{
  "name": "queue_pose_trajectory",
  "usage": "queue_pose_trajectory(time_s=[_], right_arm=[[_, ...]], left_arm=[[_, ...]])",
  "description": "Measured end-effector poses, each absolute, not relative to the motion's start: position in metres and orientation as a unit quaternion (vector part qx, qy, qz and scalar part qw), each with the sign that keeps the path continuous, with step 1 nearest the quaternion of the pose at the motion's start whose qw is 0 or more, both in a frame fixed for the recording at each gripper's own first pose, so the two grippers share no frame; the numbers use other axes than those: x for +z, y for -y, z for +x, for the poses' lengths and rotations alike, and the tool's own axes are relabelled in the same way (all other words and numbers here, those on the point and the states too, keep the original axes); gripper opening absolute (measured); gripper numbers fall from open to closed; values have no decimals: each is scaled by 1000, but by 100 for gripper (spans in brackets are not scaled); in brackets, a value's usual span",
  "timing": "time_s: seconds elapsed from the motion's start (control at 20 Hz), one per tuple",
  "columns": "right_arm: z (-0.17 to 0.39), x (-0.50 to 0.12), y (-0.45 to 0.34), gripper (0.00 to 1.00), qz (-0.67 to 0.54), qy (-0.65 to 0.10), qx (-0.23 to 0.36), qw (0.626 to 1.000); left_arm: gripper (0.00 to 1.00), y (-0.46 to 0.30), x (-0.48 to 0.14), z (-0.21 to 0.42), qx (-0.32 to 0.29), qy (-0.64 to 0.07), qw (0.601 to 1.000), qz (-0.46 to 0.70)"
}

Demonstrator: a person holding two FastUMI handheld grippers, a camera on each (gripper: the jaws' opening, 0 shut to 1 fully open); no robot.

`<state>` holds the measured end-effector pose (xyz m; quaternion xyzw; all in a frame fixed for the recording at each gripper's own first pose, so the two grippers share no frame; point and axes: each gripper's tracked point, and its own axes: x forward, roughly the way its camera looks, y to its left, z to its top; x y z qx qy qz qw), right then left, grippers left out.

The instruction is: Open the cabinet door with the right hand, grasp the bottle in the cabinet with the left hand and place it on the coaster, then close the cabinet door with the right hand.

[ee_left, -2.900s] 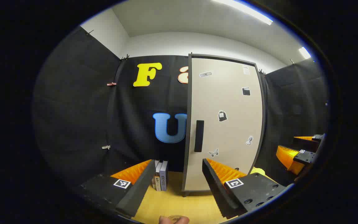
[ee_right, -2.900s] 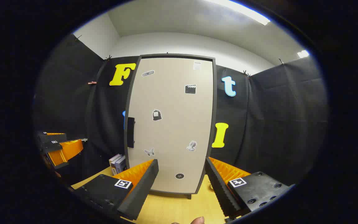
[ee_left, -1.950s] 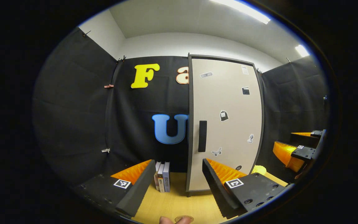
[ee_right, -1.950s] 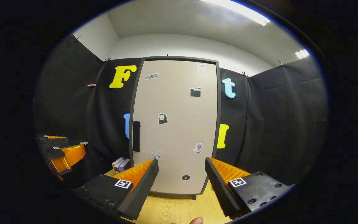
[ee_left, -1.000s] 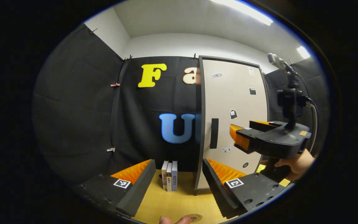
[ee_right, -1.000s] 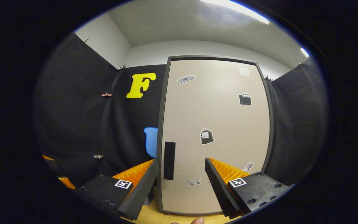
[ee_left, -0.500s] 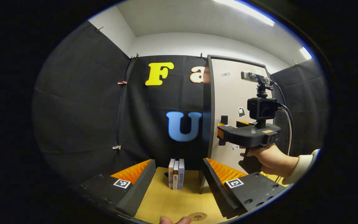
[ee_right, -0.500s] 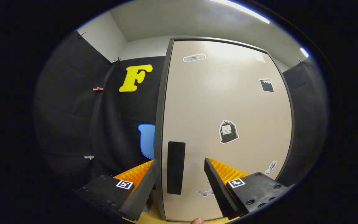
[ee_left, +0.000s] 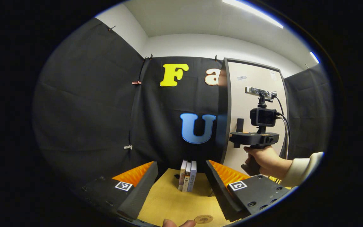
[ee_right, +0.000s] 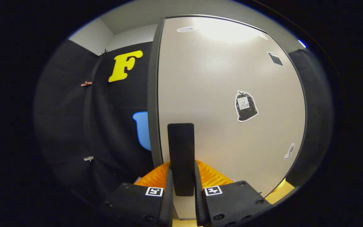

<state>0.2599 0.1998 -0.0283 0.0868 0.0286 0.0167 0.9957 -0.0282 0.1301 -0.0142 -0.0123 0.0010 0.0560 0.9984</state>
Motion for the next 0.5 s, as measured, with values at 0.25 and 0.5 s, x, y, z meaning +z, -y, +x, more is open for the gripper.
queue_pose_trajectory(time_s=[0.25, 0.5], right_arm=[[250, -29, -202, 15, 67, -33, 54, 996], [227, -23, -204, 19, 68, -37, 88, 993]], left_arm=[[95, -130, -9, -32, 61, 1, 998, -2], [95, -121, -2, -35, 50, 7, 999, 5]])
